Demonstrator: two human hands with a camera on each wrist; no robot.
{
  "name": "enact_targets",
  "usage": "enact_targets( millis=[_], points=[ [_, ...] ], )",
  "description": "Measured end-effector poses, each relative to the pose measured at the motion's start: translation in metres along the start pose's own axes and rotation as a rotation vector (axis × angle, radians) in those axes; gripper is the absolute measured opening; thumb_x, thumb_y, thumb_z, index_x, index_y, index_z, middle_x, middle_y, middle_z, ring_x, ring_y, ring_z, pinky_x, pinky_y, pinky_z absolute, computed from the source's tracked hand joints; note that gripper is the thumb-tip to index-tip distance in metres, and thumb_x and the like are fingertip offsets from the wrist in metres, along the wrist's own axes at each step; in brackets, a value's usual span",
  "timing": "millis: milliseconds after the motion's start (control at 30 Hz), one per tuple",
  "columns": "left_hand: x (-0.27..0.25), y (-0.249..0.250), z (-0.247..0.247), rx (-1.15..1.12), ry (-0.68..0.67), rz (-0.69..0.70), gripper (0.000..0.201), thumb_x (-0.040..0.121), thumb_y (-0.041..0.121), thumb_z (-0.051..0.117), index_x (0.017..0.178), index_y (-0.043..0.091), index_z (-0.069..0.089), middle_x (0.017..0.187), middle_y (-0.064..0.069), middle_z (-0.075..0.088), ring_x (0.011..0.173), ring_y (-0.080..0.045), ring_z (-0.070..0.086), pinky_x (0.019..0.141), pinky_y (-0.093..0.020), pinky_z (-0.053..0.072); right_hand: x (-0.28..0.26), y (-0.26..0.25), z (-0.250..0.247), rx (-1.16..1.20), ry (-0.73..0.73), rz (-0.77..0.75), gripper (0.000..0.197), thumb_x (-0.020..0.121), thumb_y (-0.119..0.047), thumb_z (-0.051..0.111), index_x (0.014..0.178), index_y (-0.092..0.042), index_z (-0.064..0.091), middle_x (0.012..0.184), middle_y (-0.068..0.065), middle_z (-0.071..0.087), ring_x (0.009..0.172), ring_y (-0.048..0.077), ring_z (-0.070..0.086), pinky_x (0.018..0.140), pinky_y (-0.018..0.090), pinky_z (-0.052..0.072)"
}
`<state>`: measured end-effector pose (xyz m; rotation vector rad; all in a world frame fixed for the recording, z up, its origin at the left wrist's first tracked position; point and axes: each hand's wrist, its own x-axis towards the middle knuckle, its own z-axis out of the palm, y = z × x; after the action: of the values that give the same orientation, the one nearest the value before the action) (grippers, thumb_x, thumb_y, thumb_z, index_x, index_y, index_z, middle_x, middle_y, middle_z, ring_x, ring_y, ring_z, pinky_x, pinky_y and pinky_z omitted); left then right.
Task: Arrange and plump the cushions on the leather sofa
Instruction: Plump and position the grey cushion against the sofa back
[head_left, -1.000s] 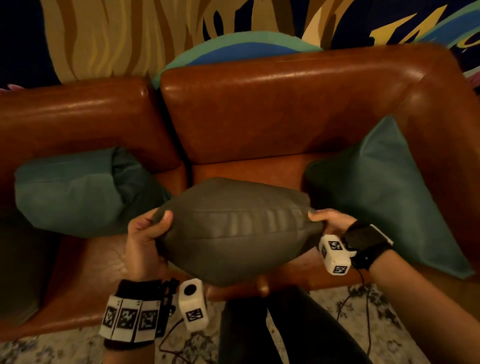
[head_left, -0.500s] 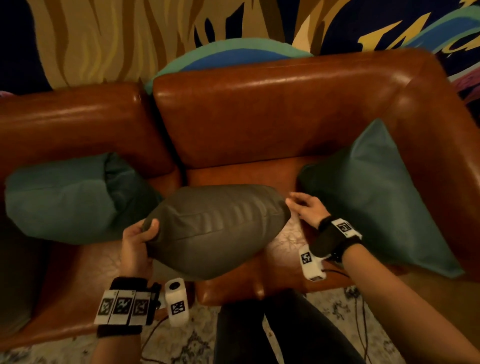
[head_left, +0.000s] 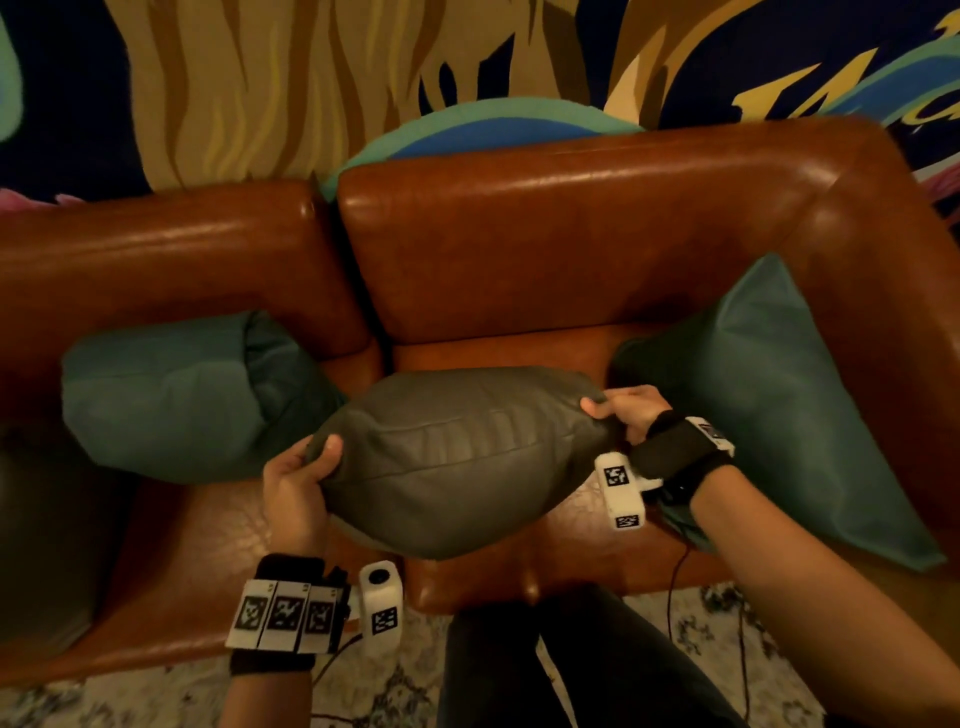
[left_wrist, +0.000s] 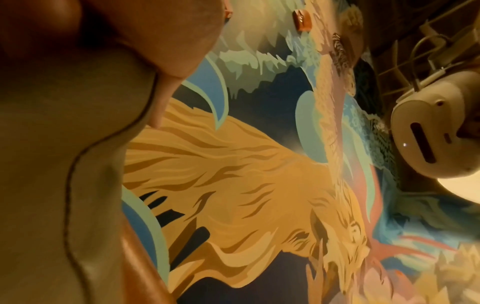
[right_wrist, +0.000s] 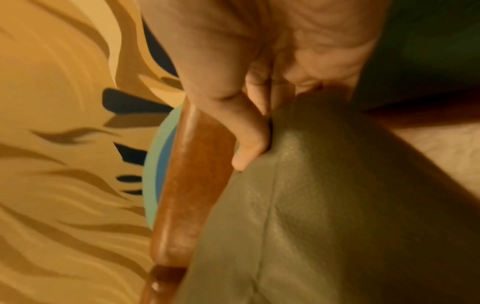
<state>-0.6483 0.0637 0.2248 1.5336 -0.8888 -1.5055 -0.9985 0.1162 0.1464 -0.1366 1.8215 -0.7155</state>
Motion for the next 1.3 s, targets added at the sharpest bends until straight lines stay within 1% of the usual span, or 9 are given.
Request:
enact_targets(
  millis=[233, 400, 533, 633, 767, 967, 1067, 1167, 1300],
  points=[
    [0.006, -0.022, 0.012, 0.381, 0.260, 0.017, 0.020, 0.092, 0.020, 0.060, 0.072, 0.019, 0.063, 0.073, 0.003, 0.063, 0.073, -0.015, 0.058, 0.070, -0.028, 0.047, -0.010, 0.000, -0.012, -0.047, -0.054, 0.074, 0.050, 0.061, -0.009, 0.087, 0.104, 0.006, 0.066, 0.108, 0.023, 0.068, 0.098, 0.038, 0.066, 0.091, 0.052, 0.052],
    [0.019, -0.032, 0.000, 0.559, 0.335, 0.044, 0.020, 0.093, 0.027, 0.058, 0.079, 0.014, 0.062, 0.081, -0.008, 0.061, 0.085, -0.025, 0.055, 0.083, -0.042, 0.045, -0.004, 0.003, 0.007, -0.202, -0.056, -0.056, 0.130, 0.019, -0.045, 0.096, 0.130, 0.005, 0.049, 0.126, 0.019, 0.059, 0.111, 0.036, 0.060, 0.095, 0.048, 0.051],
    [0.013, -0.023, -0.005, 0.586, 0.296, 0.048, 0.027, 0.094, 0.023, 0.058, 0.069, 0.015, 0.056, 0.067, 0.000, 0.054, 0.075, -0.022, 0.051, 0.072, -0.033, 0.040, -0.017, 0.002, 0.010, -0.393, -0.001, -0.142, 0.105, 0.052, -0.046, 0.089, 0.136, -0.002, 0.046, 0.134, 0.009, 0.053, 0.123, 0.029, 0.051, 0.107, 0.040, 0.041],
    [0.007, -0.026, -0.013, 0.585, 0.317, 0.065, 0.029, 0.095, 0.022, 0.057, 0.067, 0.014, 0.057, 0.065, 0.001, 0.053, 0.065, -0.018, 0.049, 0.066, -0.033, 0.038, -0.019, 0.011, 0.009, -0.563, 0.143, -0.309, 0.063, 0.072, -0.046, 0.078, 0.117, -0.005, 0.062, 0.113, 0.008, 0.065, 0.109, 0.030, 0.060, 0.092, 0.034, 0.049],
    [0.000, -0.024, -0.017, 0.624, 0.321, 0.119, 0.029, 0.095, 0.021, 0.058, 0.069, 0.007, 0.055, 0.063, 0.000, 0.050, 0.067, -0.022, 0.049, 0.059, -0.031, 0.035, -0.026, 0.014, 0.007, -0.645, 0.283, -0.393, 0.047, 0.069, -0.052, 0.077, 0.074, -0.007, 0.062, 0.074, 0.008, 0.063, 0.079, 0.031, 0.064, 0.065, 0.032, 0.047],
    [-0.012, -0.024, -0.026, 0.580, 0.433, 0.168, 0.030, 0.097, 0.023, 0.053, 0.101, -0.004, 0.063, 0.093, -0.018, 0.062, 0.092, -0.032, 0.057, 0.073, -0.033, 0.036, -0.032, -0.013, -0.008, -0.310, 0.101, -0.211, 0.089, 0.032, -0.058, 0.091, 0.100, -0.008, 0.064, 0.094, 0.004, 0.069, 0.086, 0.021, 0.066, 0.085, 0.036, 0.054],
    [-0.008, -0.032, -0.018, 0.612, 0.408, 0.116, 0.035, 0.101, 0.025, 0.044, 0.104, -0.005, 0.061, 0.099, -0.023, 0.062, 0.096, -0.036, 0.057, 0.077, -0.038, 0.038, -0.035, -0.017, -0.022, 0.008, -0.055, -0.140, 0.056, 0.059, -0.027, 0.090, 0.105, -0.004, 0.067, 0.101, 0.016, 0.071, 0.085, 0.027, 0.069, 0.082, 0.038, 0.057],
    [-0.002, -0.047, -0.002, 0.664, 0.351, 0.001, 0.040, 0.102, 0.028, 0.038, 0.116, -0.005, 0.057, 0.115, -0.032, 0.061, 0.109, -0.046, 0.055, 0.092, -0.047, 0.042, -0.028, -0.007, -0.025, -0.177, 0.049, -0.187, 0.012, 0.074, 0.001, 0.076, 0.082, -0.006, 0.071, 0.082, 0.014, 0.070, 0.087, 0.033, 0.068, 0.087, 0.044, 0.055],
    [0.002, -0.051, 0.019, 0.634, 0.340, 0.052, 0.048, 0.101, 0.040, 0.035, 0.111, -0.002, 0.056, 0.108, -0.031, 0.061, 0.105, -0.047, 0.056, 0.086, -0.046, 0.043, -0.012, 0.003, -0.024, -0.282, 0.212, -0.238, 0.022, 0.079, -0.038, 0.073, 0.084, -0.018, 0.065, 0.091, 0.009, 0.068, 0.094, 0.032, 0.064, 0.092, 0.042, 0.050]
  ],
)
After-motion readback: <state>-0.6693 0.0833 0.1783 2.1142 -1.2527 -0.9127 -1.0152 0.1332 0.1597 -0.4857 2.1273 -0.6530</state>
